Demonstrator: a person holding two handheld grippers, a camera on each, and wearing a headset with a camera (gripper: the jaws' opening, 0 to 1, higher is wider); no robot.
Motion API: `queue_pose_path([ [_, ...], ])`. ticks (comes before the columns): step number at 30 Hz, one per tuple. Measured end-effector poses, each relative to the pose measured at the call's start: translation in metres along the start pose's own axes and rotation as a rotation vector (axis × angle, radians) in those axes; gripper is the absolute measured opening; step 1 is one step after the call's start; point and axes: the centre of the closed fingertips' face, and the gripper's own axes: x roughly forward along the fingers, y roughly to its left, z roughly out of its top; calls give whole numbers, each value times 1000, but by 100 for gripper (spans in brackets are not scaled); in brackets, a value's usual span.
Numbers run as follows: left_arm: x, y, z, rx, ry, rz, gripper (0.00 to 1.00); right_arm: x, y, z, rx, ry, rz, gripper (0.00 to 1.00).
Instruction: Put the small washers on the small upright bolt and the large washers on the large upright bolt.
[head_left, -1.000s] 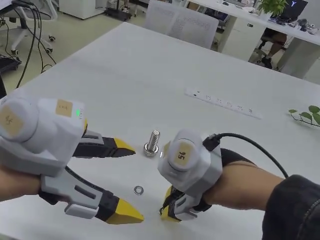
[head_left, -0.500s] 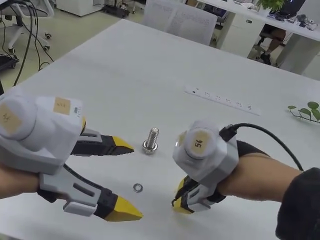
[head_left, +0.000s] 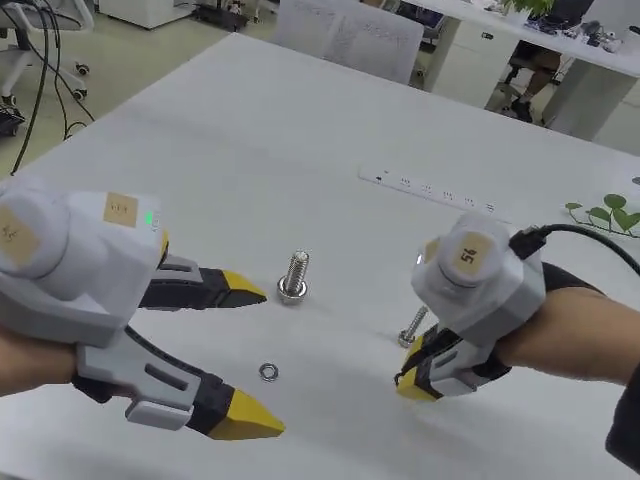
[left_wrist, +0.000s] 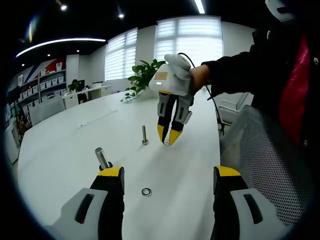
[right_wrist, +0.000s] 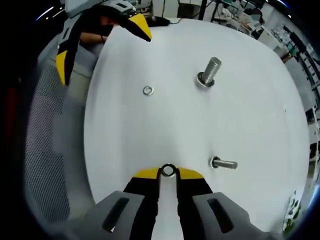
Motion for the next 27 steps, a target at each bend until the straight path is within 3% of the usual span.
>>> queue_pose_path([
  [10, 1, 0, -2, 0, 5, -5, 72, -19, -22, -11, 59, -15, -41, 14],
  [18, 3, 0, -2, -1, 5, -11, 72, -35, -36, 0, 58, -40, -84, 14],
  [27, 3, -1, -1, -5, 5, -8, 72, -37, -48, 14, 33, -58, -111, 14],
])
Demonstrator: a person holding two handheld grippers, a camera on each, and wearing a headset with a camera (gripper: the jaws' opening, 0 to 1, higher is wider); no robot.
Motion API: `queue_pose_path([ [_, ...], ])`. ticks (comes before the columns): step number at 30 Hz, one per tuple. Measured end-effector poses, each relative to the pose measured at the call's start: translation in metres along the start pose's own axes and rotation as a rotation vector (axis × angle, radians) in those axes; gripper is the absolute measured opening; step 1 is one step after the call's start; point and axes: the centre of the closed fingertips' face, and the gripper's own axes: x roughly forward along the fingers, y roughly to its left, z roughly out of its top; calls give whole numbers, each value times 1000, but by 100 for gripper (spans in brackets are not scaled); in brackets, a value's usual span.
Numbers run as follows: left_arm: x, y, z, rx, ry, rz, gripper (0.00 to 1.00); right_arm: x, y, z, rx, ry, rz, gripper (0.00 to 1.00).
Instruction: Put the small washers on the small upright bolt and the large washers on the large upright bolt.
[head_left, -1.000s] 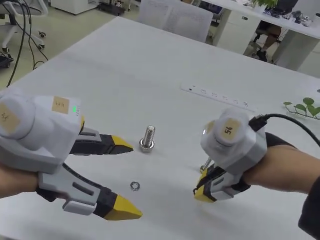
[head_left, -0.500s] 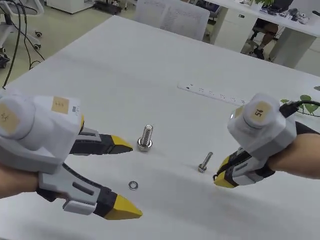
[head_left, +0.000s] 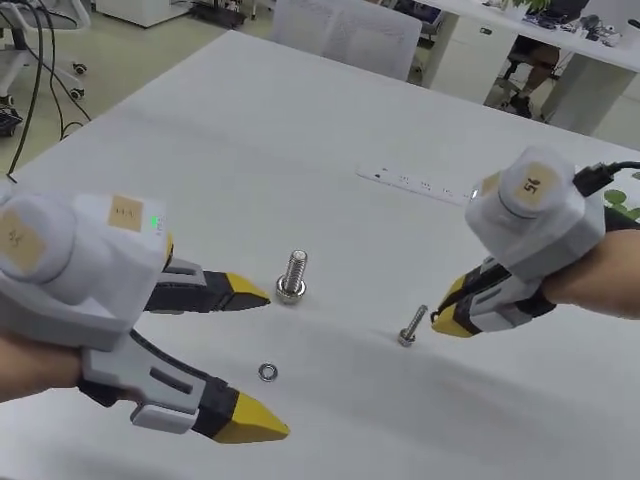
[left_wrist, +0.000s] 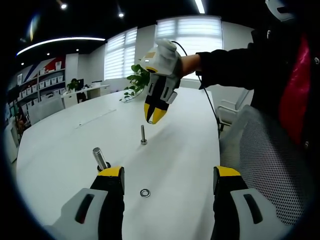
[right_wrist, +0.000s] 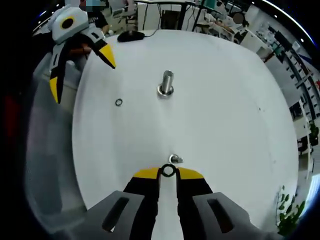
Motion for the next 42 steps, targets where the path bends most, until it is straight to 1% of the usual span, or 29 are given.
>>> queue_pose_path([
  [2, 0, 0, 0, -2, 0, 1, 72, 1, -3, 1, -4, 1, -6, 14],
  [5, 0, 0, 0, -4, 1, 3, 72, 3, -8, 5, -5, -12, -11, 14],
  [8, 0, 0, 0, -4, 2, 4, 72, 5, -11, 7, -7, -9, -13, 14],
  [12, 0, 0, -1, -7, 2, 6, 72, 9, -14, 8, -11, -11, -6, 14],
  [22, 0, 2, -1, -11, 1, 14, 72, 16, -18, 2, -7, 6, 8, 14],
  [32, -1, 3, -1, -13, 1, 20, 71, 21, -16, 1, -3, 17, 22, 14],
  [36, -1, 3, -1, -13, 0, 21, 71, 26, -16, -1, 3, 25, 30, 14],
  [40, -2, 3, 0, -14, -1, 23, 71, 35, -17, -3, 13, 28, 43, 14],
  [42, -2, 3, -1, -15, 1, 24, 71, 40, -15, -7, 26, 39, 54, 14],
])
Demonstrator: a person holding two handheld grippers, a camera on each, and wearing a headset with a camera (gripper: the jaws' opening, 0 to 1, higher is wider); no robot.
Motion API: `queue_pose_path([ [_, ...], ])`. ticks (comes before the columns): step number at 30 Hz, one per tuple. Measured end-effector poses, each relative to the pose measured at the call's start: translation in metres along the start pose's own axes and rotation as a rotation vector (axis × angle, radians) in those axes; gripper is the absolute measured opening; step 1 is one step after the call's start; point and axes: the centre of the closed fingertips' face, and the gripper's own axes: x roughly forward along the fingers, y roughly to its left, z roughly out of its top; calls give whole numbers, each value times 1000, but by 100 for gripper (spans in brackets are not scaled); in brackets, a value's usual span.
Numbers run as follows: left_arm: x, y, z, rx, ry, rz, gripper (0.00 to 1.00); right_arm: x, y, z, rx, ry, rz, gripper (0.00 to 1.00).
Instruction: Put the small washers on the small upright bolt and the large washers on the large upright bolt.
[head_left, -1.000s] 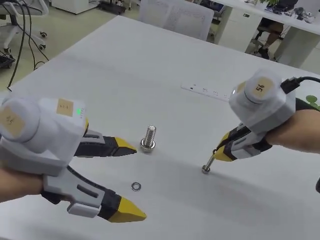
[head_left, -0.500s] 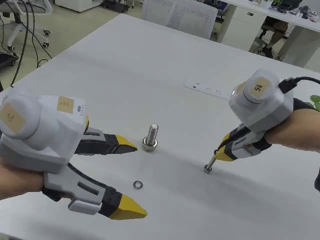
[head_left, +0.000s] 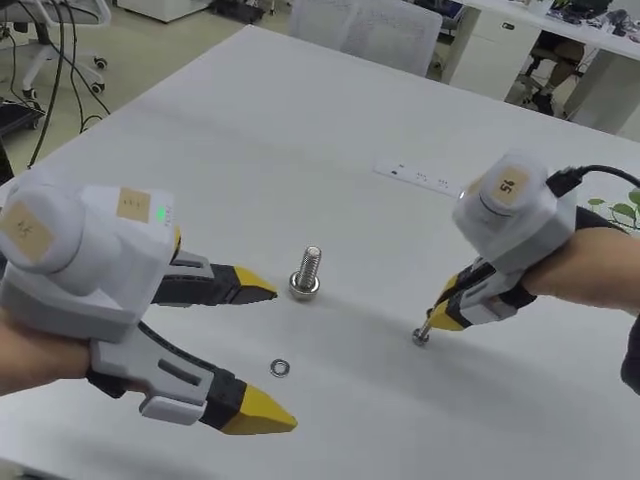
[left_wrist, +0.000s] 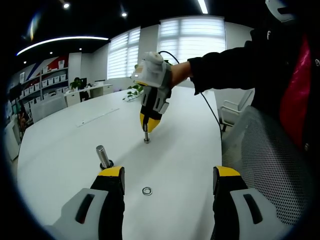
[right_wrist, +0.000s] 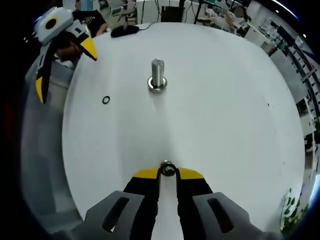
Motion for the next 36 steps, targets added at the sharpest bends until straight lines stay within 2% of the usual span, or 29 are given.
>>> queue_pose_path([
  [7, -1, 1, -1, -3, 0, 5, 71, 15, 2, -5, 14, 14, 11, 14],
  [14, -1, 2, -1, -4, 1, 8, 71, 22, 1, -6, 22, 20, 16, 14],
  [26, -1, 2, -1, -2, 0, 10, 71, 21, 3, -7, 8, 18, 9, 15],
  [36, 0, 1, 0, 1, 0, 5, 71, 14, -2, -16, 32, 16, -2, 15],
])
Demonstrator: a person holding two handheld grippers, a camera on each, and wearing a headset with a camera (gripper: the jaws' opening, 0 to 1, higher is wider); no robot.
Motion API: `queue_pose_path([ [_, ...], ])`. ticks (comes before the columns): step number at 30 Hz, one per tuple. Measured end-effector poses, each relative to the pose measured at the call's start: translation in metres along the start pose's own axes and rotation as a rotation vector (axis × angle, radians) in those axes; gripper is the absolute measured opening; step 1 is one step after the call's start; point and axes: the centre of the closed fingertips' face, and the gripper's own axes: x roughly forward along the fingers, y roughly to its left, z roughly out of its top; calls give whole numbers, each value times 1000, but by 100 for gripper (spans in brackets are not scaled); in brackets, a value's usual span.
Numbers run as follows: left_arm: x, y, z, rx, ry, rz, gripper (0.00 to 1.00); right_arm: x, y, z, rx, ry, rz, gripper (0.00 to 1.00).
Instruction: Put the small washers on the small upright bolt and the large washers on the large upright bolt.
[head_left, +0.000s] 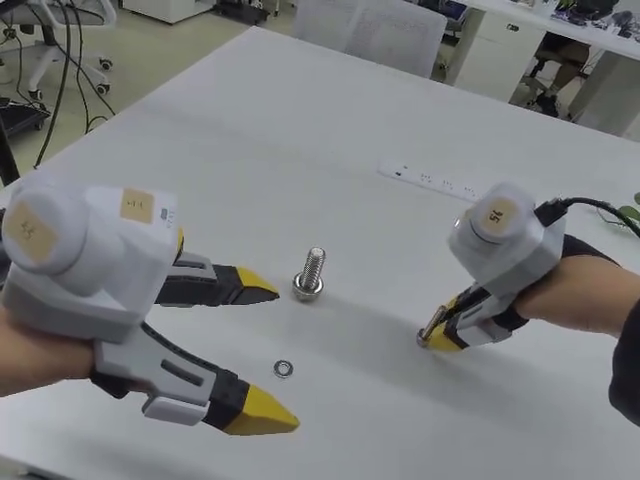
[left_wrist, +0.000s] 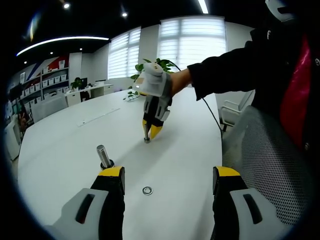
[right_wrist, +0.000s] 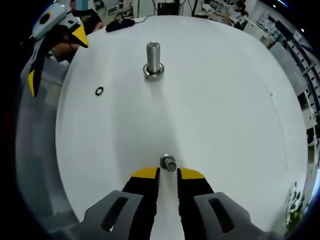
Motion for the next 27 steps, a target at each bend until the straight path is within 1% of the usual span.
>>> queue_pose_path([
  [5, 0, 1, 1, 0, -3, 3, 71, -3, 2, -7, 4, 2, -5, 15],
  [8, 0, 0, 1, 1, -3, 0, 71, -5, 5, -8, 3, 2, -6, 15],
  [18, -1, -1, 2, 5, -7, 0, 71, -11, 27, -6, -16, -6, 7, 15],
  [21, -2, -1, 2, 5, -9, 3, 71, -13, 36, -3, -38, -6, 14, 15],
  [27, -2, -2, 2, 7, -8, 5, 71, -13, 57, 12, -83, -31, 40, 16],
])
